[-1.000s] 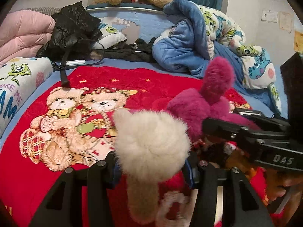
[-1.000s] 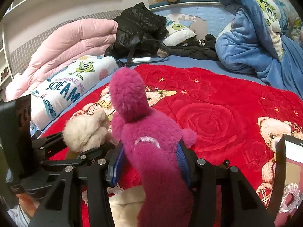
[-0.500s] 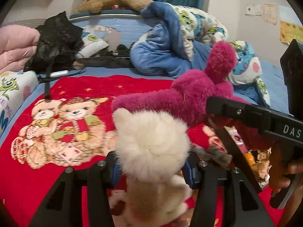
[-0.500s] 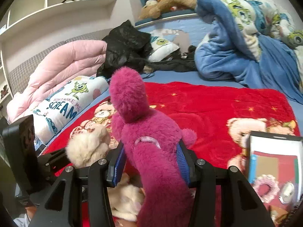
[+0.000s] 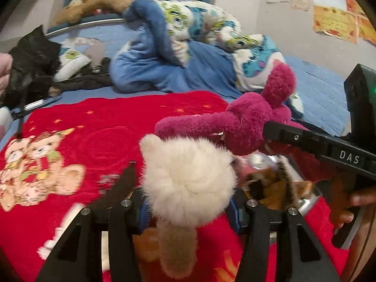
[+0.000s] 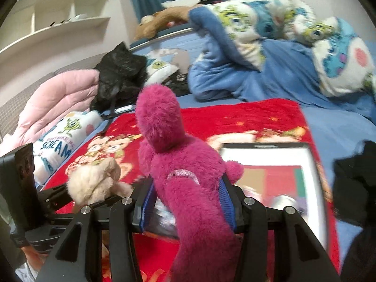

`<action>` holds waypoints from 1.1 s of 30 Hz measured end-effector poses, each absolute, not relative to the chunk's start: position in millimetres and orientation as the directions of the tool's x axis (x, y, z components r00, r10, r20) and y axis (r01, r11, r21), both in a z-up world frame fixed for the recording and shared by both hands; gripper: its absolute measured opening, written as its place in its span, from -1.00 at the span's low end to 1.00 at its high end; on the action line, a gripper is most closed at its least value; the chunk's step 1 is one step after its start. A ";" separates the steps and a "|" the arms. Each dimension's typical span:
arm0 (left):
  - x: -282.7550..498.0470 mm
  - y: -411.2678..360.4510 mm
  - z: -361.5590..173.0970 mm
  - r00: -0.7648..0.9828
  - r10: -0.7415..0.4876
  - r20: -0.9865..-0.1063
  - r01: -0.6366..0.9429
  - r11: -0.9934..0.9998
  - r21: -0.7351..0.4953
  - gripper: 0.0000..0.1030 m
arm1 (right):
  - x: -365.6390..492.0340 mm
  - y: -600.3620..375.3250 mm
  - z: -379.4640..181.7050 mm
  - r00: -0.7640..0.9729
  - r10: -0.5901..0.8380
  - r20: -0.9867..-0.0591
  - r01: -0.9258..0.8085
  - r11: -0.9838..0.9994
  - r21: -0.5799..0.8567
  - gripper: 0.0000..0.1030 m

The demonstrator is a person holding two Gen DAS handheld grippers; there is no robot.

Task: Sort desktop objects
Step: 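Carry the cream plush with the left tool while the right tool carries the pink bear to the box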

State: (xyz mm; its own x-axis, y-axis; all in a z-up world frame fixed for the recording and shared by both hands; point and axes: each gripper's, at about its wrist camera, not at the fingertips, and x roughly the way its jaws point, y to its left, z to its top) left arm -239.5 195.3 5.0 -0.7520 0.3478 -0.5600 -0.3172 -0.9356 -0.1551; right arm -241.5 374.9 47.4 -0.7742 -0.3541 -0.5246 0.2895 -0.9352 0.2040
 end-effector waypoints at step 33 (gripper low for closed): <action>-299.8 352.9 23.4 -0.713 0.427 -0.556 -0.456 -0.885 -0.095 0.03 | -230.6 491.2 53.8 -0.882 -0.251 -0.399 0.088 -0.919 0.384 -0.08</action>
State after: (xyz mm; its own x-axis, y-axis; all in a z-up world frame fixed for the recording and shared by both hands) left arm -299.8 352.9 23.4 -0.7129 0.4272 -0.5561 -0.4558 -0.8850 -0.0954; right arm -230.6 491.2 53.8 -0.8818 -0.2510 -0.3994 0.0879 -0.9192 0.3838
